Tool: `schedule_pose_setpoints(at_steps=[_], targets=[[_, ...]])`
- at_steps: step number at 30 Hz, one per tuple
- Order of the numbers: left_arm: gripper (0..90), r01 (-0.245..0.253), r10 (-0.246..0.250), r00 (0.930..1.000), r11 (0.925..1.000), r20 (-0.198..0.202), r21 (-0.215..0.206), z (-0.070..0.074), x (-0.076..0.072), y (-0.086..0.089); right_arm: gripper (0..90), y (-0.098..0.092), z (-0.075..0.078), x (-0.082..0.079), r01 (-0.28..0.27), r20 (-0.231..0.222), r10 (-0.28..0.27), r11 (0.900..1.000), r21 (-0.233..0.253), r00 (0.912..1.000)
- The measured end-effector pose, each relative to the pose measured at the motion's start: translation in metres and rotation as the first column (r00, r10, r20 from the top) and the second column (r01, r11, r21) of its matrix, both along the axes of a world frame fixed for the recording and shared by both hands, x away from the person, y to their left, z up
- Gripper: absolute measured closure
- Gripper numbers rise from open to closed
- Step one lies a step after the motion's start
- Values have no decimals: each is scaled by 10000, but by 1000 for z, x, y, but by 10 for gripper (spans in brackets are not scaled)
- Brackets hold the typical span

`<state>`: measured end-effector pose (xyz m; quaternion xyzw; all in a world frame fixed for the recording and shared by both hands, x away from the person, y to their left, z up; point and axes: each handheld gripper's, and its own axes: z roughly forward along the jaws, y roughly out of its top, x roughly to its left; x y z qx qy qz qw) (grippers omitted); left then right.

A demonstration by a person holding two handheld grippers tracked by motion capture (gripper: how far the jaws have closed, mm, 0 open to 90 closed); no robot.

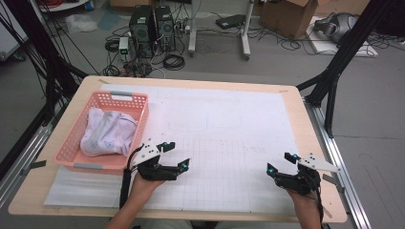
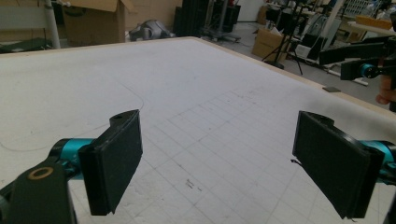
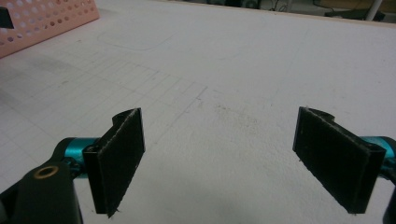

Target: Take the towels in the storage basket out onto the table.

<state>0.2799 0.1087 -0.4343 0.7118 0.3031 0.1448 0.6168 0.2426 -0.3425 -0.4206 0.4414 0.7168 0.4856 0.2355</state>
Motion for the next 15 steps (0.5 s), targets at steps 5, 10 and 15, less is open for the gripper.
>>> schedule_pose_setpoints(at_steps=[5,10,15], targets=[[163,-17,17,10000,10000,77,-10,1,-2,0,153,0,0,0,32,-3,-32,10000,22,10000],[164,-46,48,9999,9998,105,-185,4,-3,-1,154,0,1,0,31,30,-31,10000,-33,10000],[167,-16,18,10000,9998,94,-193,16,-5,0,154,0,1,0,80,76,-80,9999,-111,9999]])
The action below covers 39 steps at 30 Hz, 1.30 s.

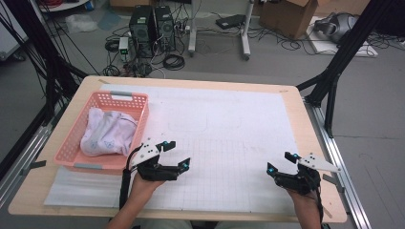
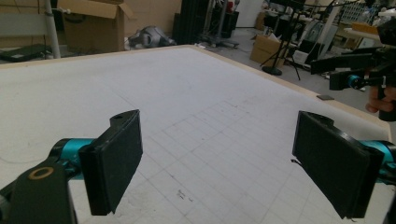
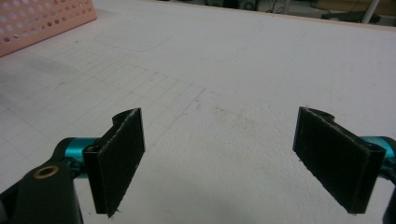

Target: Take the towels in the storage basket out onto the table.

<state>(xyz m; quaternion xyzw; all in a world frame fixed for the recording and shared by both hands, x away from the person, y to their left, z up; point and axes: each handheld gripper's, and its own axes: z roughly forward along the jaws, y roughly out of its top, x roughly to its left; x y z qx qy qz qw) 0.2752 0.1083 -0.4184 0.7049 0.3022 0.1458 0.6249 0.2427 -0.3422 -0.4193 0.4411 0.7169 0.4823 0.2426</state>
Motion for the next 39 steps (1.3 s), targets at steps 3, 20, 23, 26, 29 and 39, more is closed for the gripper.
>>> schedule_pose_setpoints(at_steps=[3,20,23,26,29,39], targets=[[167,-5,6,10000,9998,93,-200,10,-1,4,154,-1,0,-1,43,-20,-43,10000,55,10000],[164,-534,561,9971,9972,506,-530,52,8,38,154,0,0,-2,-43,-86,44,9998,173,10000],[163,-667,695,9959,9965,572,-501,58,12,48,154,0,0,-1,-57,-108,59,9998,187,9999],[164,-798,828,9947,9956,604,-499,62,16,59,154,0,-1,-1,-87,-168,90,9998,158,9998],[164,-963,986,9933,9946,608,-390,68,20,71,154,1,-1,-1,-73,-174,76,9998,184,9998],[160,-2138,2130,9765,9766,319,244,78,37,126,154,0,-2,-1,-42,-212,45,9999,152,9998]])
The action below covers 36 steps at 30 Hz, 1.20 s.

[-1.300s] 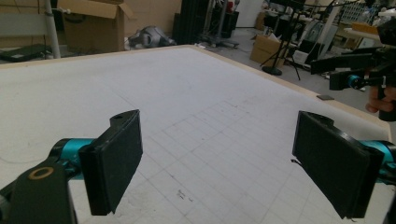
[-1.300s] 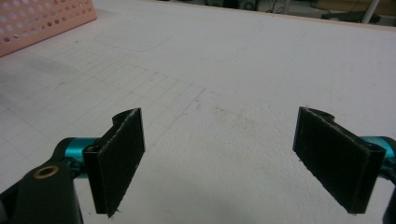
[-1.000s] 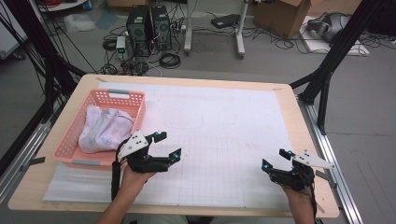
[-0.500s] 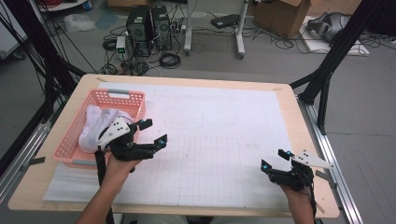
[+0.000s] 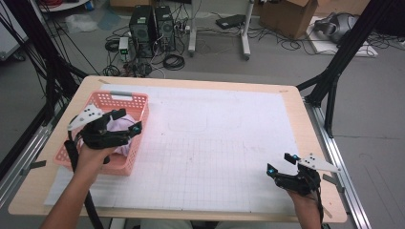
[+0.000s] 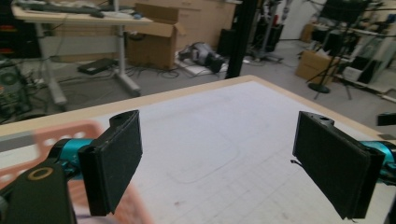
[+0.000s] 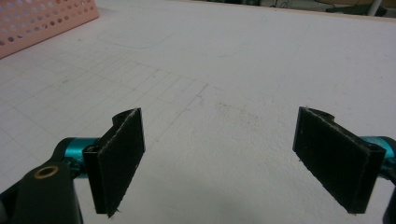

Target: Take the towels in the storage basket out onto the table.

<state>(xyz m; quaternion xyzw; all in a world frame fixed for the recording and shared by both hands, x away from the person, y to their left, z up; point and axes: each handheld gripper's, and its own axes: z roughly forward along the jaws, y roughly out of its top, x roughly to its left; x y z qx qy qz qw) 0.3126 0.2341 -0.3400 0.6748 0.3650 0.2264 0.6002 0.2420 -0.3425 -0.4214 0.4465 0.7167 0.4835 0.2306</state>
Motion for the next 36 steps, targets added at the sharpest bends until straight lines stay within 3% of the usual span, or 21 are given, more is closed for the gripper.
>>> schedule_pose_setpoints(at_steps=[8,12,16,20,22,24,28,33,36], targets=[[160,-938,978,9926,9939,-720,579,-6,14,34,154,2,0,0,-64,-51,64,9999,-83,10000],[160,-1459,1574,9820,9831,-1043,1103,-10,20,46,154,2,-1,0,-30,-78,29,10000,-69,10000],[160,-1676,1928,9699,9718,-1491,1660,-20,23,52,154,2,-1,0,0,-86,0,10000,-70,10000],[161,-1708,2208,9501,9592,-2201,2252,-31,27,57,154,2,-1,0,13,-117,-14,10000,-77,9999],[168,-1882,2483,9349,9527,-2536,2387,-31,30,57,154,2,-1,-1,12,-144,-13,10000,-72,9999],[167,-1841,2578,9273,9454,-2714,2688,-32,33,57,154,2,-1,0,-7,-115,6,9999,-126,9999],[168,-1811,2776,9028,9382,-3284,2951,-35,39,58,154,2,-1,0,-26,-113,24,9999,-140,9999],[170,-1698,3087,8702,9195,-3839,3545,-38,47,56,154,2,-1,0,8,-148,-9,9999,-106,9999],[170,-1608,3264,8445,9108,-4247,3802,-43,53,55,154,2,-1,0,-23,-159,21,9999,-135,9999]])
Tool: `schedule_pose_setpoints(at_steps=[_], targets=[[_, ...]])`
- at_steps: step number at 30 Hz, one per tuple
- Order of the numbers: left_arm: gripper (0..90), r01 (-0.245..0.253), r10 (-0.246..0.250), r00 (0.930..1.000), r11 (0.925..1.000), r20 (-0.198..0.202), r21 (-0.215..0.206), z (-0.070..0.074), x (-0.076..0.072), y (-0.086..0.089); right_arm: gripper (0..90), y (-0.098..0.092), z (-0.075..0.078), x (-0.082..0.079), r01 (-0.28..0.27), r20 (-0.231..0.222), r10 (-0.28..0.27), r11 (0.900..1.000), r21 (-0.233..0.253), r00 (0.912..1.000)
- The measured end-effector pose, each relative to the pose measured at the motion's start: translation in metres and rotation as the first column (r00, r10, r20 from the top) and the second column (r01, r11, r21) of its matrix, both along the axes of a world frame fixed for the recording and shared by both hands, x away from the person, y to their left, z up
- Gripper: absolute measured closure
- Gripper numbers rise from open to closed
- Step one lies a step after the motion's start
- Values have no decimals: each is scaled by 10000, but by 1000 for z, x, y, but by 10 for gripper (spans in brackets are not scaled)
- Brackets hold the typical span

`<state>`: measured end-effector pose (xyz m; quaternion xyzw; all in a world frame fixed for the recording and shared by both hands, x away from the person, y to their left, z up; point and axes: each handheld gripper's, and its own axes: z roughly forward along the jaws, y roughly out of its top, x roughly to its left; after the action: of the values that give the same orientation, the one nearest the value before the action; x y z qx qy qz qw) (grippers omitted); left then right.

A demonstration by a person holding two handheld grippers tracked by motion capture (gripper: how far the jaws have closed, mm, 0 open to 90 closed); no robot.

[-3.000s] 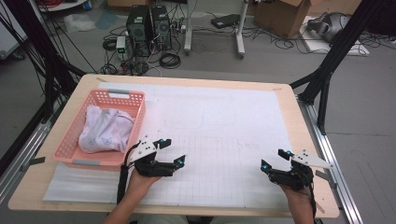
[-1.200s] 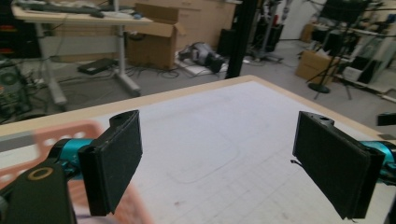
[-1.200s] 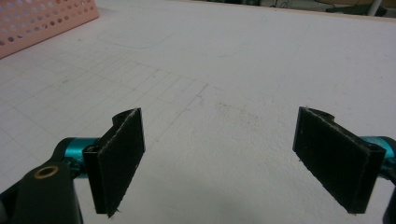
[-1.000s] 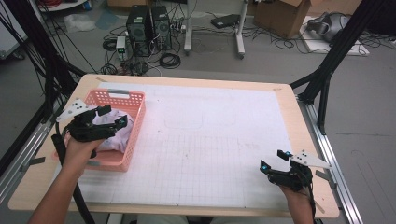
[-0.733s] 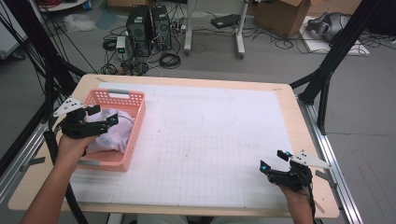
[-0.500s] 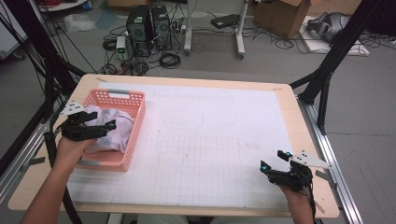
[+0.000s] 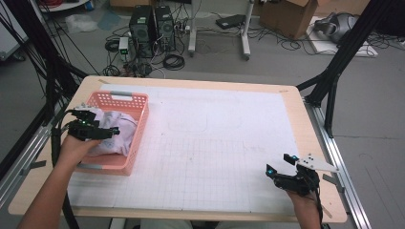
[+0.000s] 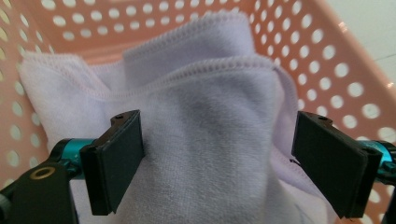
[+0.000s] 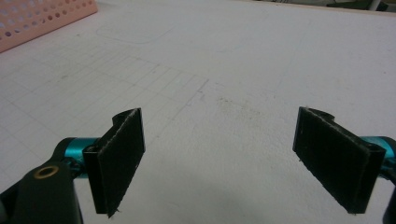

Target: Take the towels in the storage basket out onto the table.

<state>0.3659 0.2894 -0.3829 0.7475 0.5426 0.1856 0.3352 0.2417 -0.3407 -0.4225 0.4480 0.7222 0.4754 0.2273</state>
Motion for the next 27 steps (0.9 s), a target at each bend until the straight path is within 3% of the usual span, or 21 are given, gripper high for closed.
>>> schedule_pose_setpoints(at_steps=[4,8,13,20,27], targets=[[165,-143,175,9986,9978,-499,640,-8,7,-4,154,1,0,0,-44,-60,44,10000,-14,10000],[147,-206,339,9944,9911,-999,1313,-19,13,-7,154,0,0,0,-35,-36,35,10000,-17,10000],[86,-208,337,9932,9931,-1115,1153,-27,15,-4,154,0,-1,0,-3,-81,3,10000,3,10000],[80,-226,391,9892,9929,-1415,1164,-35,18,0,154,0,-1,0,-26,-71,26,10000,-18,10000],[157,-322,503,9871,9923,-1523,1193,-36,19,0,154,1,-1,0,-52,-105,51,10000,-54,9999]])
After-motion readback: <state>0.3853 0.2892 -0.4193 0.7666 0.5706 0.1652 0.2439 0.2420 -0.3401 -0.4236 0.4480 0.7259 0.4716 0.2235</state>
